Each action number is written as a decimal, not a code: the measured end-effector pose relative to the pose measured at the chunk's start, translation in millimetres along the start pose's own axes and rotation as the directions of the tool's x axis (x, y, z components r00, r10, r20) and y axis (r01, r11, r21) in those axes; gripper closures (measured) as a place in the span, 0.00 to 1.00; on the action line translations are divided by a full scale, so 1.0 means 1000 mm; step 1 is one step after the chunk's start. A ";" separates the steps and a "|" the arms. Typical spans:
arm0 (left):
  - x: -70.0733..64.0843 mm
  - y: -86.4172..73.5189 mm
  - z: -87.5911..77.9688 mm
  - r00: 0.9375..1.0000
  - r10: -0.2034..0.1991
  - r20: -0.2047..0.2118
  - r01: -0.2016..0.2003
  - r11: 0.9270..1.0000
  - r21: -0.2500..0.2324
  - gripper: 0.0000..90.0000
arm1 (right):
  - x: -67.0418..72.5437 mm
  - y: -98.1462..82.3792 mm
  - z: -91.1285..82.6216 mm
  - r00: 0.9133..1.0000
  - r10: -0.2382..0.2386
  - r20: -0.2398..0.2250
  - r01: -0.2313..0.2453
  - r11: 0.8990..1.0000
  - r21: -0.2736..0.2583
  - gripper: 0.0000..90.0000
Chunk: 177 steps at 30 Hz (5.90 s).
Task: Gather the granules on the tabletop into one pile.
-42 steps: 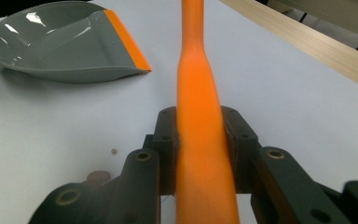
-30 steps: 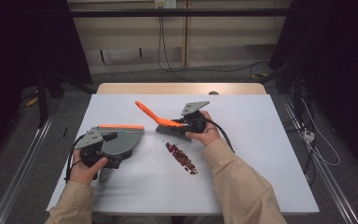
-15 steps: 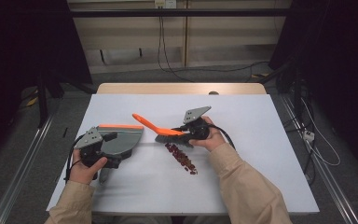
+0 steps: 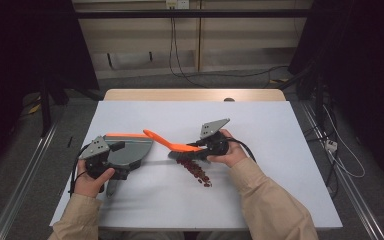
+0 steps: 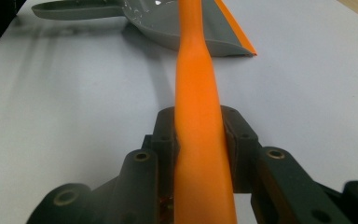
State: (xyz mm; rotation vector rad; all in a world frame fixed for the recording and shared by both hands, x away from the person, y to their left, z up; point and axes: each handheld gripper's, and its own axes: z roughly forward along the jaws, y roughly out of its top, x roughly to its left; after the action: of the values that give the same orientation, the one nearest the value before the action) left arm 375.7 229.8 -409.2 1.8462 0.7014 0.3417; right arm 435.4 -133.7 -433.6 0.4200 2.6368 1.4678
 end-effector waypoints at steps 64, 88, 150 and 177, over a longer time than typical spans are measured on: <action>-0.001 0.000 0.001 1.000 0.006 -0.005 -0.006 1.000 0.001 0.06 | 0.025 -0.005 -0.014 1.000 0.010 0.021 -0.010 1.000 -0.002 0.79; -0.002 0.001 0.000 1.000 0.012 -0.004 -0.012 1.000 0.000 0.06 | 0.050 0.001 -0.040 0.997 0.063 -0.034 -0.066 0.993 -0.099 0.79; -0.006 0.002 0.002 0.999 0.021 0.024 -0.021 1.000 -0.011 0.06 | 0.097 -0.039 -0.038 0.633 0.402 0.662 -0.309 0.915 -0.261 0.79; -0.008 0.002 -0.003 1.000 0.023 0.015 -0.023 1.000 -0.008 0.06 | 0.106 -0.021 0.006 0.616 0.447 0.648 -0.288 0.894 -0.343 0.78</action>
State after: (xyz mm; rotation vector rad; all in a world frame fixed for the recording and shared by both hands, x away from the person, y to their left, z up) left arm 368.4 227.2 -405.4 1.8487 0.6682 0.3442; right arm 331.3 -109.0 -449.6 1.2853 1.8014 1.2668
